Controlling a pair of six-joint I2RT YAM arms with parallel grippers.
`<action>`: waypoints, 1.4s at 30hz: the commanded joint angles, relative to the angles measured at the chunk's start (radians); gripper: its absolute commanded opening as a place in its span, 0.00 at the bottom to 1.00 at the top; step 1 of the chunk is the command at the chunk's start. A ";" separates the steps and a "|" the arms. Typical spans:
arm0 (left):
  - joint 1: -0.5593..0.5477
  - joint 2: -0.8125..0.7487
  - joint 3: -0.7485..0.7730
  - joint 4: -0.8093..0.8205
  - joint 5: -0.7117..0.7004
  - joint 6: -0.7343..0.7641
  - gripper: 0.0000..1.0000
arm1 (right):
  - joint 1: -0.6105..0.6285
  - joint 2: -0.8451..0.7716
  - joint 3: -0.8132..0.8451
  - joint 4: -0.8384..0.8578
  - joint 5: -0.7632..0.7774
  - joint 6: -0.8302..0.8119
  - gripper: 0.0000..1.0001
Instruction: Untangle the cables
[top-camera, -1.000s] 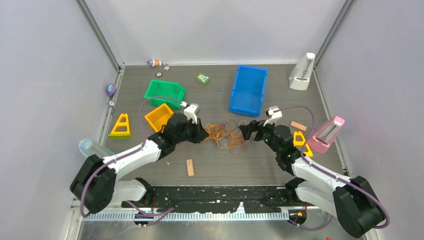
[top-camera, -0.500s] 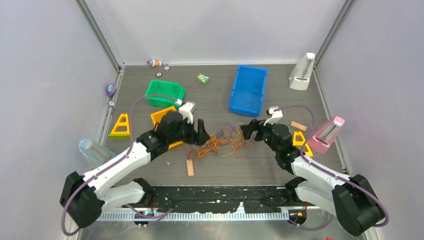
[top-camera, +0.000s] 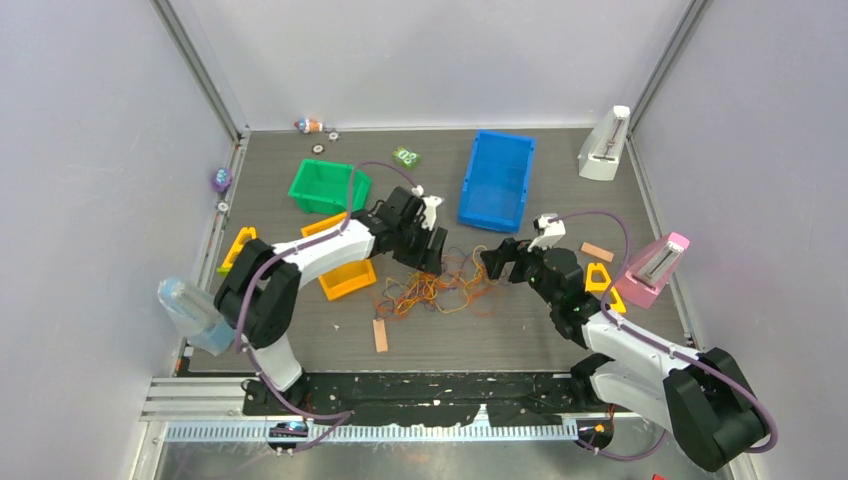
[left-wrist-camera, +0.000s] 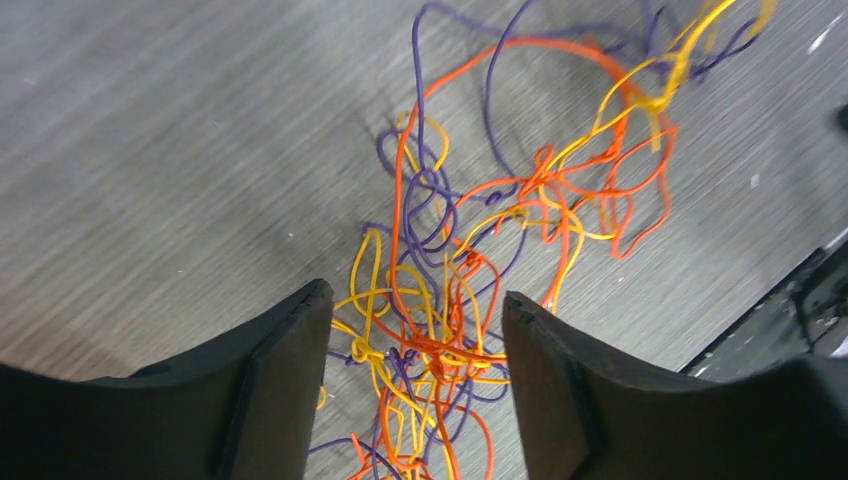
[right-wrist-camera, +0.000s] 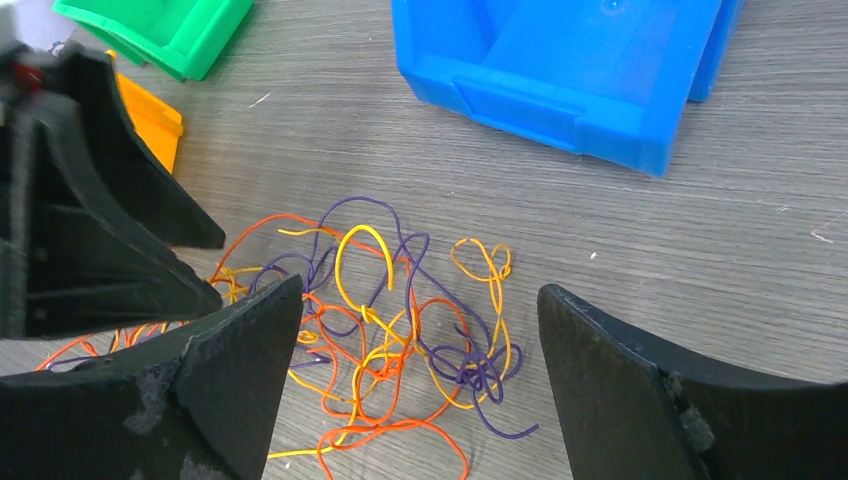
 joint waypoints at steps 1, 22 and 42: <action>-0.011 0.053 0.042 -0.022 0.048 0.035 0.53 | 0.005 -0.005 0.019 0.019 0.000 0.011 0.92; 0.096 -0.024 -0.190 0.388 0.250 -0.096 0.00 | 0.401 0.079 0.044 0.026 0.087 0.016 0.94; 0.145 -0.072 -0.232 0.395 0.220 -0.129 0.00 | 0.528 0.532 0.326 -0.137 0.395 0.039 0.51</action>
